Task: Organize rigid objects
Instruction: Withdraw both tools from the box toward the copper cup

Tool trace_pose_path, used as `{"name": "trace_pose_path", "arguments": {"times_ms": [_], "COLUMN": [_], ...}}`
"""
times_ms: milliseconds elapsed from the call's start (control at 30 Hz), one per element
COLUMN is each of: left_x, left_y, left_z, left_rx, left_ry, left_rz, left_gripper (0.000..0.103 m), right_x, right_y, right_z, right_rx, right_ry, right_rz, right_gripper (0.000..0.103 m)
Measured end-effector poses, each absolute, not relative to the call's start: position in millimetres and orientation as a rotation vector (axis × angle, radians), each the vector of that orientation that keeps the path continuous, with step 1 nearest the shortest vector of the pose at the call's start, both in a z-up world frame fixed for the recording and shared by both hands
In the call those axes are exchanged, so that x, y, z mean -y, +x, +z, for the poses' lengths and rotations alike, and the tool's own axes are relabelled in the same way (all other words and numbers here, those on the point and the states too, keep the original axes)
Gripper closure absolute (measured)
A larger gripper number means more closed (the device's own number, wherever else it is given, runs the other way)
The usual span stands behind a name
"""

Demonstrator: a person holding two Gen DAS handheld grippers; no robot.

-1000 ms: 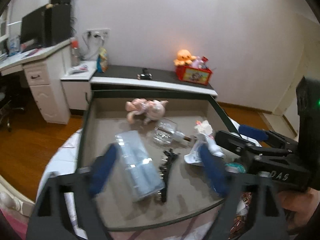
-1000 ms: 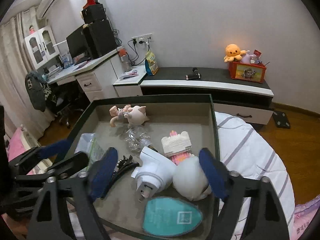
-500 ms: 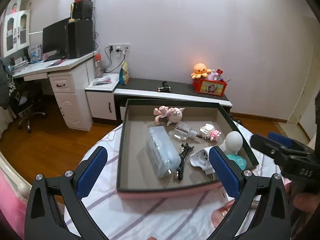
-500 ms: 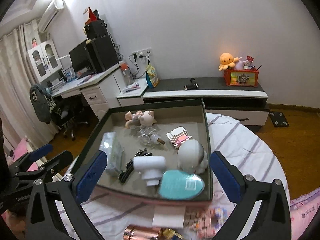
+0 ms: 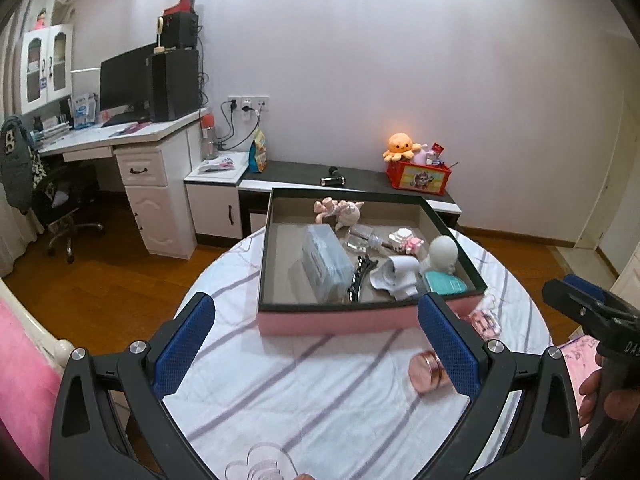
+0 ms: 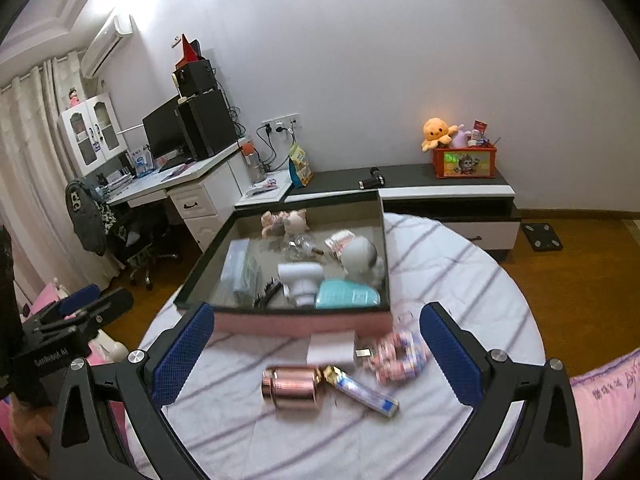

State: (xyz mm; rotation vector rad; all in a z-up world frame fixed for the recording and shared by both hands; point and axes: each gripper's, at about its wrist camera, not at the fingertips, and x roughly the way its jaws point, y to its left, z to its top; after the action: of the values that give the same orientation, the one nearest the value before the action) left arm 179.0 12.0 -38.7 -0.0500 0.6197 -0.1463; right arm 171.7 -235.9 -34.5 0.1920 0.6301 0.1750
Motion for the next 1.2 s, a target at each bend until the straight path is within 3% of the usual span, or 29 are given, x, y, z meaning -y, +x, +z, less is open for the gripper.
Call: {"name": "trace_pose_path", "arguments": {"times_ms": [633,1200], "left_x": [1.9,6.0], "left_y": [92.0,69.2], "left_z": [-54.5,-39.2], "left_rx": [-0.612,-0.565], "left_ry": [-0.033,-0.038], "left_rz": [-0.145,-0.175], "left_gripper": [0.000,0.000], "right_x": [233.8,232.7], "right_y": [86.7,62.0], "right_z": [-51.8,-31.7], "right_rx": [-0.602,-0.523], "right_ry": [0.167,0.153], "right_rz": [0.086,0.054], "right_gripper": [0.000,0.000]}}
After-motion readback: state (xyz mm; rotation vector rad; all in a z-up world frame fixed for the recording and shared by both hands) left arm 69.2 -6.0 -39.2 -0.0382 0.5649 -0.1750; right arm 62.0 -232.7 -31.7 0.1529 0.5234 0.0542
